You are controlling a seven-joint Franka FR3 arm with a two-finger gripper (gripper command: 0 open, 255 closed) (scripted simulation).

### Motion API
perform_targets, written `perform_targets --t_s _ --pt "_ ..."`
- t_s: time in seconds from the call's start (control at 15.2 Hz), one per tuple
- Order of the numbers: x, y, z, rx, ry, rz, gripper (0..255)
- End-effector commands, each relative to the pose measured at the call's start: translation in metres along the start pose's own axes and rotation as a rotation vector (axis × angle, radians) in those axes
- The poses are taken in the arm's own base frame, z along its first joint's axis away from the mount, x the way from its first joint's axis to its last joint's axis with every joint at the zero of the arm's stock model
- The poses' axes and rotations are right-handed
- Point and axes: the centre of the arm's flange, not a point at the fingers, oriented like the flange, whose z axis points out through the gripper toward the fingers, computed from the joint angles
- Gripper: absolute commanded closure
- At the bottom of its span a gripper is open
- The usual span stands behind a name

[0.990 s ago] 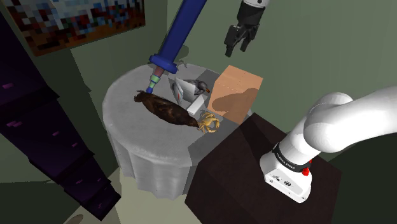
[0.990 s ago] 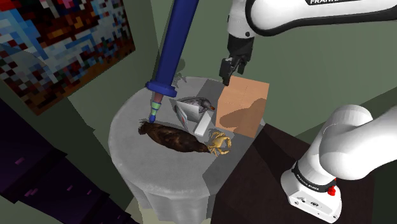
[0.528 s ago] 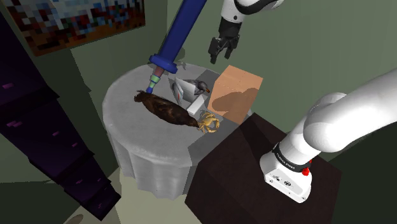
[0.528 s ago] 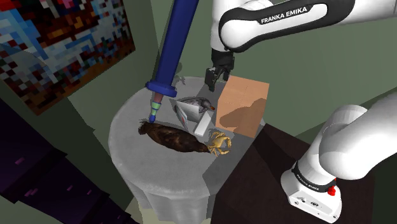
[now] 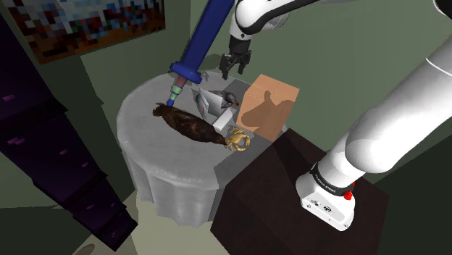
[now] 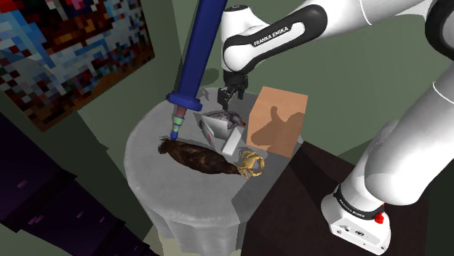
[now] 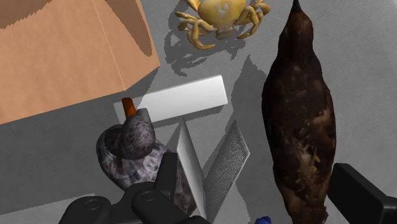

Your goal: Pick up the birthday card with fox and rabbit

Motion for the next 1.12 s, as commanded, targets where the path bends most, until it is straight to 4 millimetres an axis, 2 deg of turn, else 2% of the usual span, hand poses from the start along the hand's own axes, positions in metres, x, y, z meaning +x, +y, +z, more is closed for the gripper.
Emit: perform_targets --t_s 0.0,1.06 --pt "0.018 0.002 0.019 0.002 -0.004 -0.001 0" --pt "0.170 0.006 0.171 0.018 -0.037 -0.009 0"
